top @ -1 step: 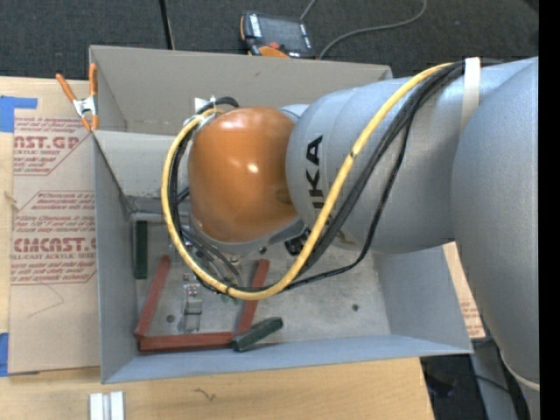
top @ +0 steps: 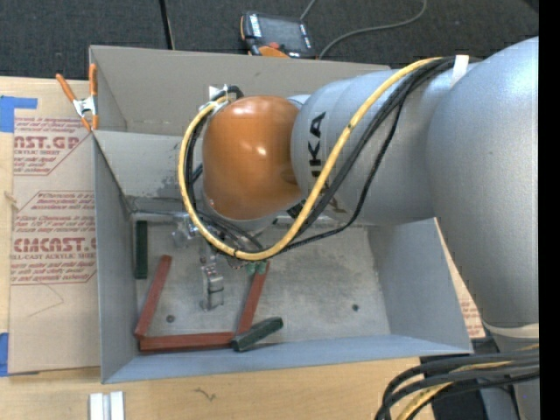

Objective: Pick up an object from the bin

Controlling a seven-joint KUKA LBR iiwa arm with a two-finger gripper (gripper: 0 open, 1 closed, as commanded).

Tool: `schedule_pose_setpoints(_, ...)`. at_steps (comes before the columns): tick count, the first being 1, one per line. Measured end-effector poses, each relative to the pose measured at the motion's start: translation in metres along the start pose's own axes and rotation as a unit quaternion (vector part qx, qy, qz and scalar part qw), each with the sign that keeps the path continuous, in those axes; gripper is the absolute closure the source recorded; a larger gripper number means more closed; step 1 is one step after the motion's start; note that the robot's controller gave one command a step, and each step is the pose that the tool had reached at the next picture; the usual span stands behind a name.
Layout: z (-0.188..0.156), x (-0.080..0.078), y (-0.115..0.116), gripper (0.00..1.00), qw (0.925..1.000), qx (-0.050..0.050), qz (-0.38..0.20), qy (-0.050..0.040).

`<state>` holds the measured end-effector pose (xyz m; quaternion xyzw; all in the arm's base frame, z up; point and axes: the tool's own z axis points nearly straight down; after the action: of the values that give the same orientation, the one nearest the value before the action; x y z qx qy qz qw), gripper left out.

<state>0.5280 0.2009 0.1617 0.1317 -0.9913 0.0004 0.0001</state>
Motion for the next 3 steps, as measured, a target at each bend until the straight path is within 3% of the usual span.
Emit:
schedule_pose_setpoints(1, 0.034, -0.013, 0.035, 0.00, 0.9754, -0.002, -0.220, -0.0008)
schedule_pose_setpoints(2, 0.020, -0.051, -0.022, 0.00, 0.9123, 0.001, -0.409, -0.0027)
schedule_pose_setpoints(3, -0.024, 0.018, 0.020, 0.00, 0.7785, -0.001, -0.628, -0.0020)
